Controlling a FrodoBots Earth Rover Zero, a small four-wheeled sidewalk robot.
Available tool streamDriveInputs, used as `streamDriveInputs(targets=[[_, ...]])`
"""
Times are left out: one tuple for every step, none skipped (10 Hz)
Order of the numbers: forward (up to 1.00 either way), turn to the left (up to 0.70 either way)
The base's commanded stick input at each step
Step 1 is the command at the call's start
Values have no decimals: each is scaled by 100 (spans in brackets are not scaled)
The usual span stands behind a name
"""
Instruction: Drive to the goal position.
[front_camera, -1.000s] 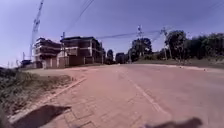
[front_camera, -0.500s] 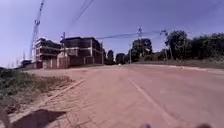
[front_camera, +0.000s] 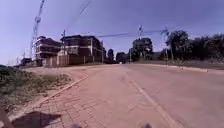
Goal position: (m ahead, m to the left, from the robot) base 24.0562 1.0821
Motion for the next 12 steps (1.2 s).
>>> streamDriveInputs(targets=[[30, 0], [30, 0], [30, 0], [30, 0], [30, 0], [30, 0], [30, 0], [30, 0], [30, 0], [30, 0], [30, 0], [30, 0]])
